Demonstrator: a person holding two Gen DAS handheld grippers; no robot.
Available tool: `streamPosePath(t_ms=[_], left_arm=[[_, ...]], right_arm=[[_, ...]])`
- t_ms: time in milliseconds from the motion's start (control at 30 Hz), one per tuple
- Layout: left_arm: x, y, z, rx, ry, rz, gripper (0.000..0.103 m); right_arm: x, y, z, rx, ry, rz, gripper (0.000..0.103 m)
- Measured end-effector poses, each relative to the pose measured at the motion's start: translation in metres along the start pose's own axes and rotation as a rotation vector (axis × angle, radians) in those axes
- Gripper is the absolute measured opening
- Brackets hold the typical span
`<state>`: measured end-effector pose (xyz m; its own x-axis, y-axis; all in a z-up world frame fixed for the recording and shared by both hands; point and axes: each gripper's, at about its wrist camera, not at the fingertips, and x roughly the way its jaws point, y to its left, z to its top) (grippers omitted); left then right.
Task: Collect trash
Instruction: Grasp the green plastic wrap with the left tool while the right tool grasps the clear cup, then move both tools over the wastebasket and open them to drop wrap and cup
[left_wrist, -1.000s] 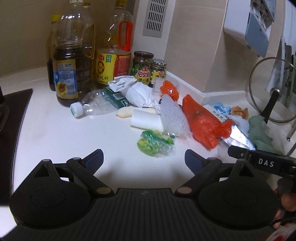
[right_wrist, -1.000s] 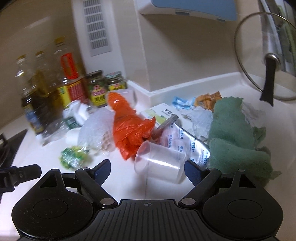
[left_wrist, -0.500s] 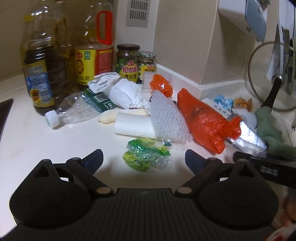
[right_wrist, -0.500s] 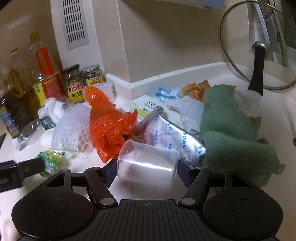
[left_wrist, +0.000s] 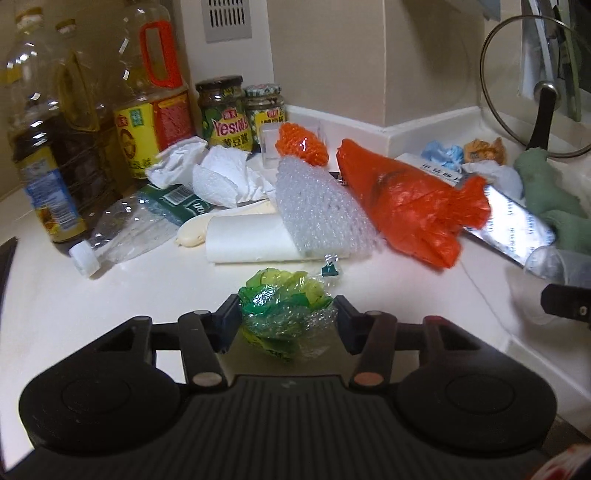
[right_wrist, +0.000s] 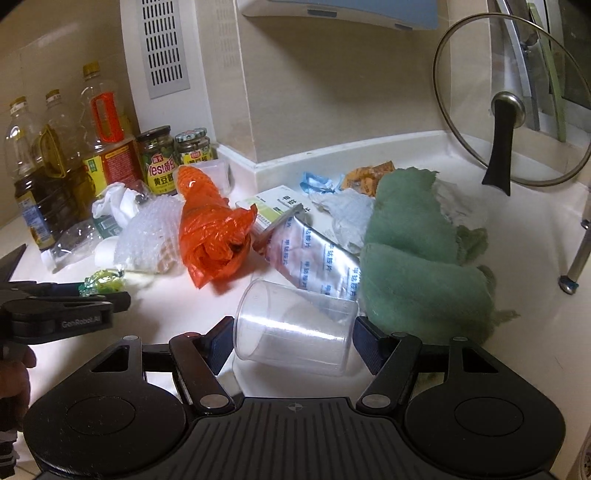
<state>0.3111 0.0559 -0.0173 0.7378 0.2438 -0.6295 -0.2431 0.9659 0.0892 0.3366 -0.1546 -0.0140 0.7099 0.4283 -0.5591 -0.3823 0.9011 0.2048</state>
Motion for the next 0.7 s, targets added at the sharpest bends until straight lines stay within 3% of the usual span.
streamPosePath(t_ms=[233,533,700], left_arm=[[-0.061,-0.006,-0.027,-0.054,-0.006,-0.072,0.049],[-0.123,-0.017,-0.084,-0.088,0.082,-0.185,0.049],[-0.139,-0.019,-0.114,-0.103,0.15,-0.246,0.049]], right_arm=[[-0.03,0.014,-0.018,-0.093,0.001,0.075,0.069],[-0.065,0.032,-0.069,-0.312,0.109,0.172,0.069],[-0.072,0.041,-0.099,-0.413,0.198,0.232,0.069]])
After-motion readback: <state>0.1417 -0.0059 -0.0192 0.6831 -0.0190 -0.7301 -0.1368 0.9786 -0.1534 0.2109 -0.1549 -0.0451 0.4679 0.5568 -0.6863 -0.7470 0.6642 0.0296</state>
